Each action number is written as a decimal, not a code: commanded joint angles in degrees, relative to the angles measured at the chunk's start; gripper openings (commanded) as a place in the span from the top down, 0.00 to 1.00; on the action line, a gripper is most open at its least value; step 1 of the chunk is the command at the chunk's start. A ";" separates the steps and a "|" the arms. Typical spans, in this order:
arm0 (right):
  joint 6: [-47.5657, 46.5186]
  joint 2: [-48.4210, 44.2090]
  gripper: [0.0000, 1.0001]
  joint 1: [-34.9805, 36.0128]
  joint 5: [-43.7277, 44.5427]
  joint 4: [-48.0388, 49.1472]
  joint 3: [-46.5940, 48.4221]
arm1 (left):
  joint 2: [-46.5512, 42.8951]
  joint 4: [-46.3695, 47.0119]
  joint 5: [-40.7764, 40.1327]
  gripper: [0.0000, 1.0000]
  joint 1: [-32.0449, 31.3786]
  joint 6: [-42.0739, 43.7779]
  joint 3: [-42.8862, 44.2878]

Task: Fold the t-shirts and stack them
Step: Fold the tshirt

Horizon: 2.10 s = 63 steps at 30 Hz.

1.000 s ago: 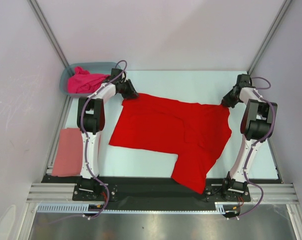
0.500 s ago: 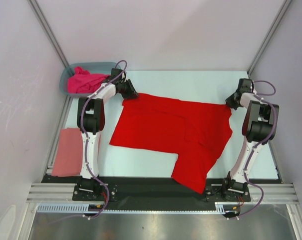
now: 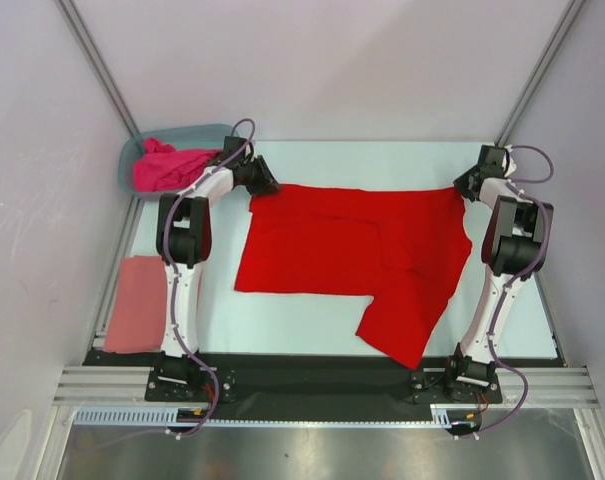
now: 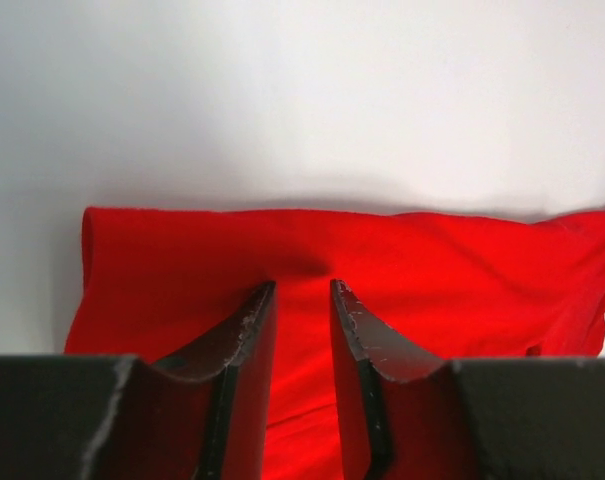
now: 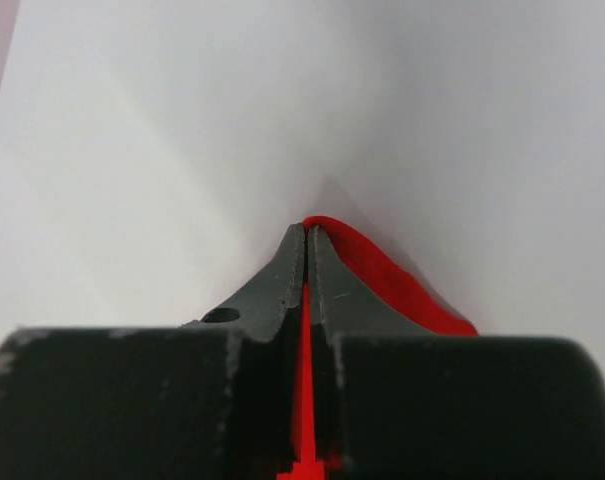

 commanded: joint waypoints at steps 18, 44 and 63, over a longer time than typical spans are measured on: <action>-2.25 17.28 1.00 -0.08 -3.37 10.79 23.61 | 6.84 11.82 -0.35 0.55 -0.06 -5.88 6.44; -9.10 -17.75 0.29 -2.45 0.68 -40.63 14.97 | -36.91 2.71 -4.82 0.45 -10.60 10.03 -26.82; 3.29 -56.80 0.57 4.85 -0.47 -51.27 -43.41 | -60.93 -3.91 -19.95 0.54 -19.57 -3.59 -67.38</action>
